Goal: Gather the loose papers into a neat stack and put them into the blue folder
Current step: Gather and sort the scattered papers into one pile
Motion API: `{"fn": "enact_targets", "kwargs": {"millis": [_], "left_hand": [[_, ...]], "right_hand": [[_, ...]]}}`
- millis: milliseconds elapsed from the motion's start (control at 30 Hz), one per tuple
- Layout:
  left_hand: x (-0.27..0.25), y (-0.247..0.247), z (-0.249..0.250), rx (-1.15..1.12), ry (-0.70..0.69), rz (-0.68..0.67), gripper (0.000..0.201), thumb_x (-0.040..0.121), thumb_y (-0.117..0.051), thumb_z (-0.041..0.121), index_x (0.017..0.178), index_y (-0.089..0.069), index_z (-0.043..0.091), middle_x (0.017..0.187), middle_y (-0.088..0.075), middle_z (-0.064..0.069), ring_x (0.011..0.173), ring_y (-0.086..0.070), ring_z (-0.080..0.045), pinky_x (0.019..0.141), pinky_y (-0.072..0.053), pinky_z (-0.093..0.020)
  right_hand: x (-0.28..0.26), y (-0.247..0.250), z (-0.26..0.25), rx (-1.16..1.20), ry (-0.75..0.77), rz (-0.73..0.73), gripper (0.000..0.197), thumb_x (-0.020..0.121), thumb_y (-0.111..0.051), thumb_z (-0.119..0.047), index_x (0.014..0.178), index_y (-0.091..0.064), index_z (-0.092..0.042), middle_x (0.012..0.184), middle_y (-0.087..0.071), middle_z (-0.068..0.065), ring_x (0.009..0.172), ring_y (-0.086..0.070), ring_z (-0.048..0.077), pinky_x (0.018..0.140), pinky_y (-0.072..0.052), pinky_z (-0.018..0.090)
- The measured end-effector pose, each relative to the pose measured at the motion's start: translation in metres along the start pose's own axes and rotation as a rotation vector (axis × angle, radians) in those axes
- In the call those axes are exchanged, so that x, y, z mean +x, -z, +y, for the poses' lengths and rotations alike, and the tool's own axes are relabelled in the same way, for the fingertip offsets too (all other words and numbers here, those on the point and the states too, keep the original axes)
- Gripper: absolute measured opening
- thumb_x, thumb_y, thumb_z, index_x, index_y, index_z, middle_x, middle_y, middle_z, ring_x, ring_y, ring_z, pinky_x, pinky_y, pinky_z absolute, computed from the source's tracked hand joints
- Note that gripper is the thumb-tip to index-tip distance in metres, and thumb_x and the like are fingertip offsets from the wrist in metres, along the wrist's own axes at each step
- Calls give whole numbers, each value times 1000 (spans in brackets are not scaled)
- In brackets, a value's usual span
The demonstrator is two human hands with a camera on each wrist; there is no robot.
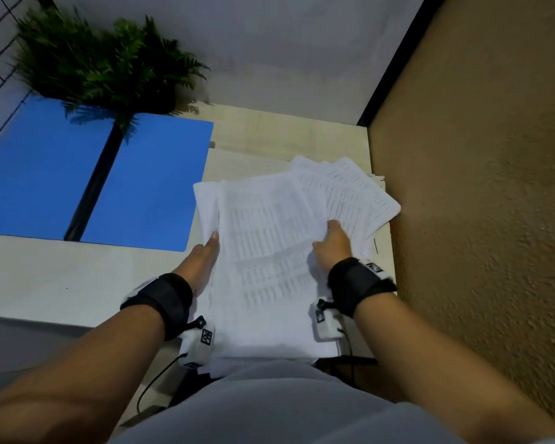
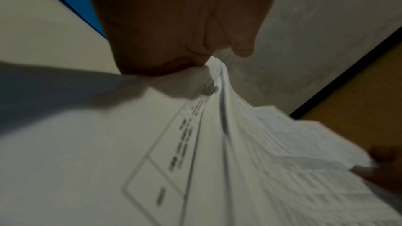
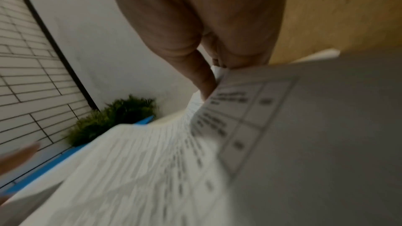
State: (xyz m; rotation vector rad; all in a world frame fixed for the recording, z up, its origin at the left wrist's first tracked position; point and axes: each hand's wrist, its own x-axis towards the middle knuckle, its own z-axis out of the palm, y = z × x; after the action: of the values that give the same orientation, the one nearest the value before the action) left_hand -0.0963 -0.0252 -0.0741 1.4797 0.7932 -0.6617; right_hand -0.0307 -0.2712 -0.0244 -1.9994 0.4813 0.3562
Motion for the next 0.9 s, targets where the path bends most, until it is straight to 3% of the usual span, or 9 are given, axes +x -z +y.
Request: {"fn": "enact_targets", "kwargs": {"millis": [100, 233, 300, 367, 500, 567, 700, 800, 900], "left_hand": [[-7, -9, -4, -44, -24, -31, 109, 71, -58, 77, 153, -3, 32, 159, -23, 13, 149, -19, -20, 117, -14, -48], [5, -12, -14, 2, -136, 103, 47, 88, -61, 10, 130, -44, 21, 129, -59, -19, 105, -58, -26, 87, -47, -41], [9, -10, -18, -33, -143, 116, 44, 88, -57, 4, 128, -47, 22, 118, -64, -17, 97, -60, -28, 77, -47, -38], [8, -7, -20, -44, -161, 132, 46, 90, -53, 0, 130, -48, 22, 118, -64, -9, 104, -62, -30, 83, -49, -36], [9, -6, -22, -53, -163, 115, 53, 90, -52, -4, 134, -47, 24, 125, -62, -6, 117, -58, -31, 104, -44, -47], [9, -8, -19, -89, -165, 118, 55, 91, -50, -7, 137, -46, 23, 126, -61, -7, 117, -57, -30, 102, -44, -44], [3, -15, -10, -124, -180, 116, 54, 93, -47, -9, 139, -43, 20, 125, -59, -8, 111, -56, -27, 93, -42, -36], [0, -18, -8, -134, -190, 121, 54, 94, -44, -10, 140, -42, 18, 126, -58, -8, 109, -54, -26, 92, -40, -34], [-1, -15, -11, -194, -191, 77, 58, 94, -40, -14, 142, -40, 19, 130, -57, -7, 117, -53, -27, 98, -40, -38]], "right_hand": [[3, -24, 17, -181, -56, -94, 25, 94, -43, -2, 105, -32, -22, 100, -42, 6, 82, -43, 19, 59, -32, 18], [10, -32, 23, -102, -32, -158, 34, 96, -51, -11, 128, -42, -9, 116, -50, 7, 92, -53, 22, 80, -43, 30], [25, -13, 21, -141, -49, 112, 46, 86, -66, -15, 128, -47, -12, 128, -48, 11, 114, -50, 28, 95, -45, 37], [34, 12, 22, -242, -183, 344, 76, 71, -81, -20, 135, -41, -14, 135, -42, 13, 123, -42, 30, 103, -42, 44], [37, 29, 43, 220, -258, 77, 97, 55, -87, 3, 134, -34, -19, 126, -54, 9, 115, -56, 28, 98, -49, 48], [34, 28, 50, 100, -211, -12, 100, 56, -88, 2, 135, -31, -22, 120, -56, 4, 110, -57, 26, 97, -50, 41], [29, 23, 51, -60, -133, -10, 60, 74, -75, 8, 125, -46, -7, 109, -55, 3, 101, -53, 20, 62, -47, 11], [32, 25, 56, -111, -108, 62, 22, 82, -70, -1, 102, -61, -1, 99, -63, 9, 92, -59, 23, 70, -46, 20], [38, 40, 53, 72, -98, 265, 21, 90, -62, -4, 109, -63, 5, 109, -65, 15, 97, -59, 24, 84, -43, 24]]}}
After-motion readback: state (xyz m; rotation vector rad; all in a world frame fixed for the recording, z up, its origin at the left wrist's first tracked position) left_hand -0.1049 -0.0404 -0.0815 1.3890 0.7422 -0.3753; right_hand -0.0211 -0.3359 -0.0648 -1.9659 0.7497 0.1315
